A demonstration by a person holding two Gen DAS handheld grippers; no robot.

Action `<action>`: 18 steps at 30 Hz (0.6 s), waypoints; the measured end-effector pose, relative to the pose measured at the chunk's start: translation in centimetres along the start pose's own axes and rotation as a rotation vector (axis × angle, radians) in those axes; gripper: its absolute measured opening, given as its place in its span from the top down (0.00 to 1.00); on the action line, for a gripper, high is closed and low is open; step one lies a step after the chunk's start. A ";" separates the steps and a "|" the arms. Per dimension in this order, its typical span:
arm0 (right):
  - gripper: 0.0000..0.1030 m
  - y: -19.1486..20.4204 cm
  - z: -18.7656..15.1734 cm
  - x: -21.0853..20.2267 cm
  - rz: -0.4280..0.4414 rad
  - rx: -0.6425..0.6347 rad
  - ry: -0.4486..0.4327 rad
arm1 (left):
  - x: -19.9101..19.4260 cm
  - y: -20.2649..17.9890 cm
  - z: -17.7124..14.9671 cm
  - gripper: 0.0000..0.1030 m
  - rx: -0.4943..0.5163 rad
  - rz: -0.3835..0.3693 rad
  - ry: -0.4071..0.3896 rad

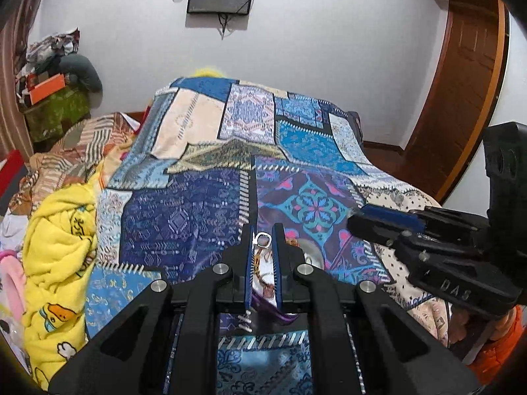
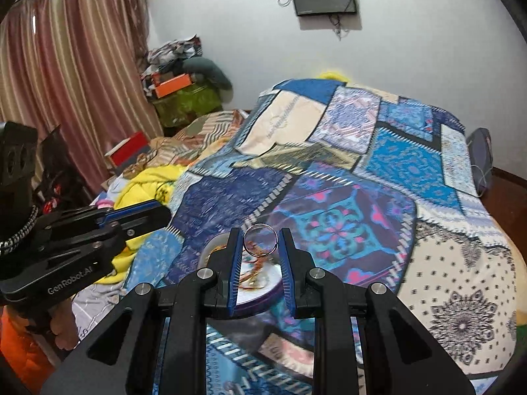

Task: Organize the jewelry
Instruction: 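Lower both rings into the heart tin and open both tools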

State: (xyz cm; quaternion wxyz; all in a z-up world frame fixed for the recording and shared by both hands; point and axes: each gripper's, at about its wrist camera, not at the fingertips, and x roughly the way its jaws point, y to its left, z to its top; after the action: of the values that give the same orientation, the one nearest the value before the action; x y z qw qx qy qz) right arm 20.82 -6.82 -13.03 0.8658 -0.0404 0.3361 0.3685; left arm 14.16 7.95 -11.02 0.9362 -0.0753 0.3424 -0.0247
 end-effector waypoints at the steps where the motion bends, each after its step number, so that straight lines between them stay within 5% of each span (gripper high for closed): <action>1: 0.81 0.2 -0.3 0.7 0.004 -0.006 0.017 | 0.3 0.1 -0.2 0.91 -0.003 -0.005 0.009; 18: 0.81 0.5 -3.0 4.1 0.046 -0.003 0.144 | 5.1 0.3 -2.0 0.92 -0.022 -0.084 0.126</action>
State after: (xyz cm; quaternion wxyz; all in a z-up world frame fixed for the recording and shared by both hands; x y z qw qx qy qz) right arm 20.91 -4.86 -17.78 0.8305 -0.0605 0.3978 0.3851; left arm 16.77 7.49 -15.77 0.9101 -0.0983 0.3974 -0.0651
